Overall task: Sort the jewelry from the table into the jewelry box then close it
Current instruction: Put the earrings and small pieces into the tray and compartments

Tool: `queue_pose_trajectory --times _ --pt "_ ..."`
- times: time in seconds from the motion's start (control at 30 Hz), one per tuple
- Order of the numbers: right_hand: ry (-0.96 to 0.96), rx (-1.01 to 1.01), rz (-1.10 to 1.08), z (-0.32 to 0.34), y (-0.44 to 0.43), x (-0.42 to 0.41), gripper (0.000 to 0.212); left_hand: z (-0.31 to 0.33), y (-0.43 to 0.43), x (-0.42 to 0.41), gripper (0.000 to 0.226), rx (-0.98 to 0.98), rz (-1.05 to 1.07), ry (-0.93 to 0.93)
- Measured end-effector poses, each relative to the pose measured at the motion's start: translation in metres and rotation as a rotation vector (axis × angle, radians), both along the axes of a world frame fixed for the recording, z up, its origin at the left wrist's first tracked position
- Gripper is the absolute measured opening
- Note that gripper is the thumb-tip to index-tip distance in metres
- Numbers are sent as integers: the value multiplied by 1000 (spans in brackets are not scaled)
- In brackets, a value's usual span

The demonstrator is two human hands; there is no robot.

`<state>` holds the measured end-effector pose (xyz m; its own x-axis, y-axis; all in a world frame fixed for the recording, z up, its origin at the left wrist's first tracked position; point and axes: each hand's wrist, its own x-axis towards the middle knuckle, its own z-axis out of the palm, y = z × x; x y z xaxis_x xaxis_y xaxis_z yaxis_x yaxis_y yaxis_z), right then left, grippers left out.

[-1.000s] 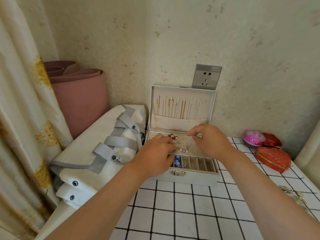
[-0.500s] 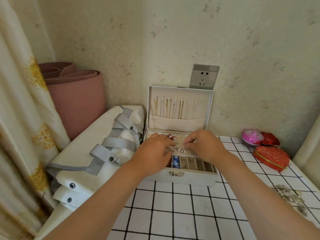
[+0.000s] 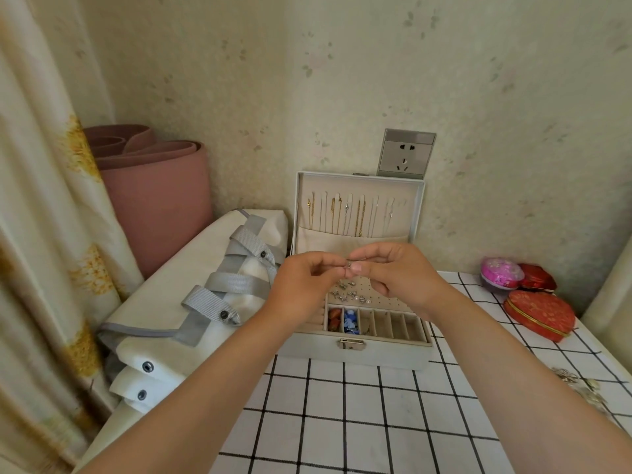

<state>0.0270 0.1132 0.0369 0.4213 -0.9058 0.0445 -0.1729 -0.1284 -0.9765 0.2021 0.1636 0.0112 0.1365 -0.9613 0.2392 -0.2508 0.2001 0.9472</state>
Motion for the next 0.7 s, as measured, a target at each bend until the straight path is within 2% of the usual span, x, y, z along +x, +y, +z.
queue_pose_trajectory --times 0.13,0.37,0.4,0.5,0.57,0.7 --pt "-13 -34 -12 0 1 3 13 1 0 2 4 42 27 -24" --pt "171 -240 -82 -5 -2 8 13 -4 -3 0 6 19 48 -137" --pt "211 -291 -122 -7 -5 7 10 -6 -4 0 10 7 53 -207" --pt "402 -440 -263 -17 -11 1 9 -13 -4 2 22 -81 57 -603" --pt "520 -458 -306 -26 -11 -3 11 -19 -2 4 35 -127 -8 -802" --pt "716 -506 -290 -41 -12 -1 11 -31 -1 5 51 -130 -125 -1016"
